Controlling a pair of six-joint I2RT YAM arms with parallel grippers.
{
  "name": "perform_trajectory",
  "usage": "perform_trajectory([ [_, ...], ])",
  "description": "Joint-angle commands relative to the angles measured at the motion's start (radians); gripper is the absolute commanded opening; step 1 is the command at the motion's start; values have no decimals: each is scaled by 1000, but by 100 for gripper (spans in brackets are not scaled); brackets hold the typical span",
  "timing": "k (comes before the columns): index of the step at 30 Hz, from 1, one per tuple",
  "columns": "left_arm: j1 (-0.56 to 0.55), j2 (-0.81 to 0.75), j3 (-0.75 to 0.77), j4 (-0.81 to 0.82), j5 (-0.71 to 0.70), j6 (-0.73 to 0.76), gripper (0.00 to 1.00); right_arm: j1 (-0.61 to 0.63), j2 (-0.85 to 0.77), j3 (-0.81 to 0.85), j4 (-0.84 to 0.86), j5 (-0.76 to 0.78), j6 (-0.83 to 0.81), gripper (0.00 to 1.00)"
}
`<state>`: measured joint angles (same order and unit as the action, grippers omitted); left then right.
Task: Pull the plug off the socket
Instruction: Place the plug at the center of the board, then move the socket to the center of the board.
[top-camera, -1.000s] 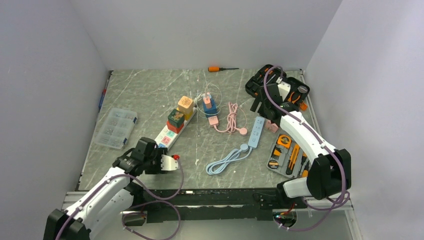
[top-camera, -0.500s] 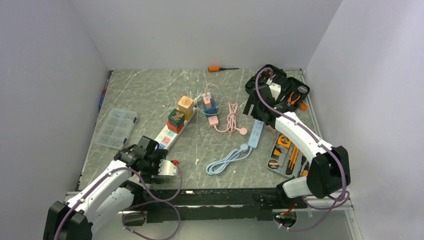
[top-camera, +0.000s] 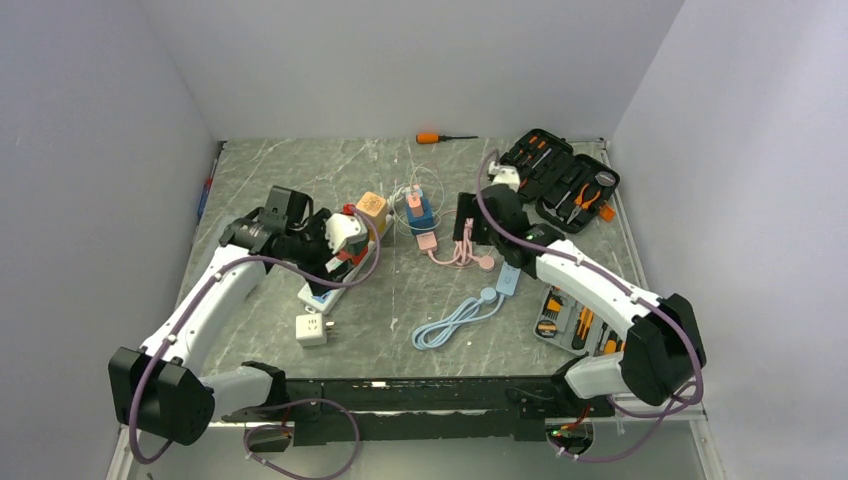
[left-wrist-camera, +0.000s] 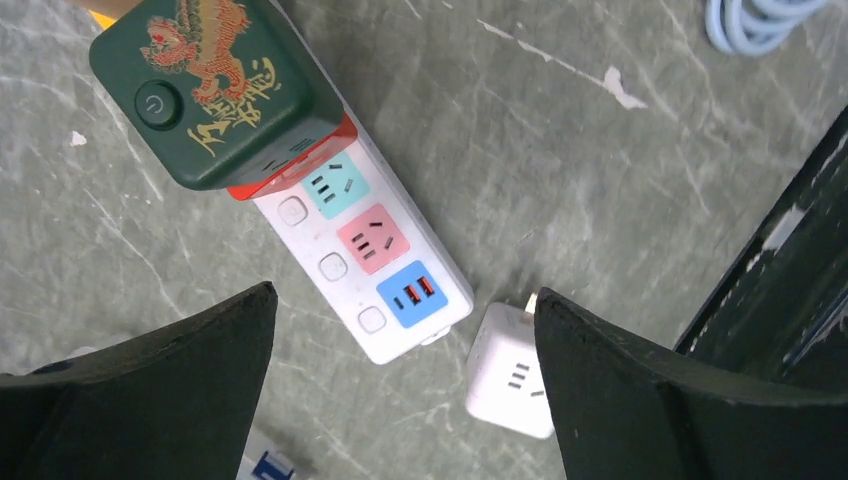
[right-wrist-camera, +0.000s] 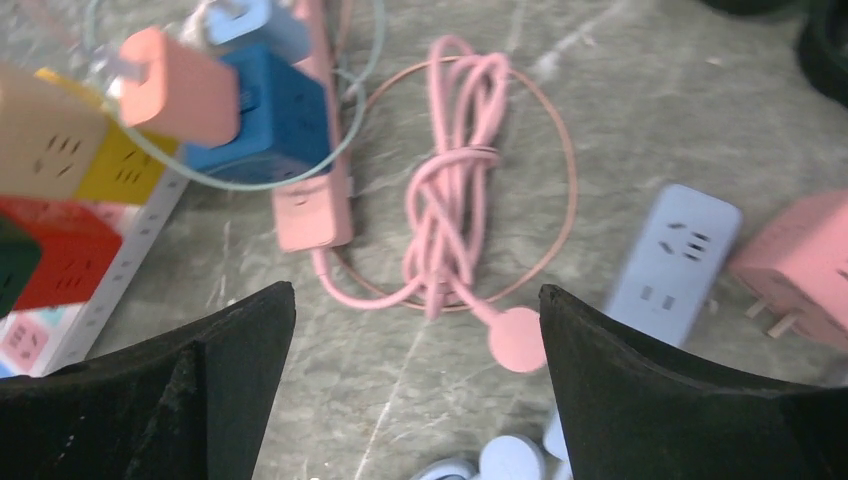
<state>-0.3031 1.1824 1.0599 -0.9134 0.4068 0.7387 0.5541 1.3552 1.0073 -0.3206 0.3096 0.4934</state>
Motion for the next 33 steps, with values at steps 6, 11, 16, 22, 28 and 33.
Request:
perform_trajectory([
  [6,2,36,-155,286,-90,-240,99,138,39,-149,420,-78,-195,93],
  [11,2,128,-168,360,-165,-273,99,149,178,-90,452,-105,-220,92],
  [16,2,145,-157,410,-184,-297,99,153,312,-12,470,-96,-236,90],
  [22,31,135,-134,431,-219,-302,99,165,439,36,508,-66,-243,89],
  [28,81,107,-60,390,-204,-309,99,167,509,53,540,-45,-230,87],
  [33,86,60,-11,356,-200,-299,100,184,538,40,565,-28,-205,79],
])
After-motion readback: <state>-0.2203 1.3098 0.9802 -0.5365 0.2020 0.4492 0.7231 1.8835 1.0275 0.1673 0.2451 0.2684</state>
